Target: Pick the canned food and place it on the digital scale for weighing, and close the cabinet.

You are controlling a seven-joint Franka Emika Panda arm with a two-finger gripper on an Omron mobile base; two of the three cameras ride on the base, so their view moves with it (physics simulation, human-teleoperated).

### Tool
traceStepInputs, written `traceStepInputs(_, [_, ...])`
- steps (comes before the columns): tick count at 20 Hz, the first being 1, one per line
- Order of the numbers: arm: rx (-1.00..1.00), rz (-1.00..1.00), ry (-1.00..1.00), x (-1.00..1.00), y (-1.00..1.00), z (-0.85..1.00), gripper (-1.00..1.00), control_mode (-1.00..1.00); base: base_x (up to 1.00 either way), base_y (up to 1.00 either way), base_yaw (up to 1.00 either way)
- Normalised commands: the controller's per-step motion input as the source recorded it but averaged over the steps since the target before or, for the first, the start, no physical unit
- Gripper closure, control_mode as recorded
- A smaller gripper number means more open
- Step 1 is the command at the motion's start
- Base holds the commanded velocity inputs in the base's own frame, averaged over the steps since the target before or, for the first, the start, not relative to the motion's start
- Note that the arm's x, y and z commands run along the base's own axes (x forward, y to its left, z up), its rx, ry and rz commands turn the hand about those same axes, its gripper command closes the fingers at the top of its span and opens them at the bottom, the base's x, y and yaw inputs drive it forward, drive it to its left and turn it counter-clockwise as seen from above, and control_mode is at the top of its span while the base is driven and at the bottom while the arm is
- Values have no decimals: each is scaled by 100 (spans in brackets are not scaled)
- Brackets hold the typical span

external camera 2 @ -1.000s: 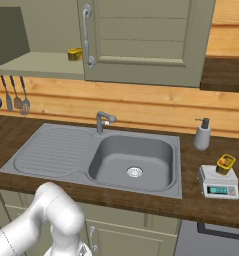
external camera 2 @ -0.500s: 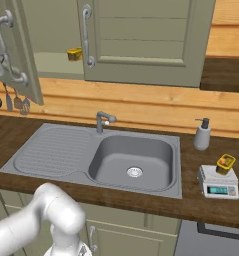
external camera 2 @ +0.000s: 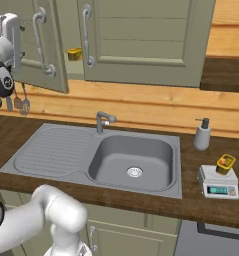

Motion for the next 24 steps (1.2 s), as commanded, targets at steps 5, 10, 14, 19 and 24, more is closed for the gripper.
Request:
traceStepInputs(5, [2, 20, 6, 100, -1, -100, -100, -100, 0, 0, 0])
traceStepInputs(10, [6, 20, 9, 100, 2, -92, -100, -100, 0, 0, 0])
traceStepInputs(14, [8, 22, 14, 100, 0, -78, -100, -100, 0, 0, 0])
traceStepInputs(19, [8, 19, 24, 89, -8, -47, -100, -100, 0, 0, 0])
traceStepInputs(24, [12, 1, 15, -7, -78, -18, -100, -100, 0, 0, 0])
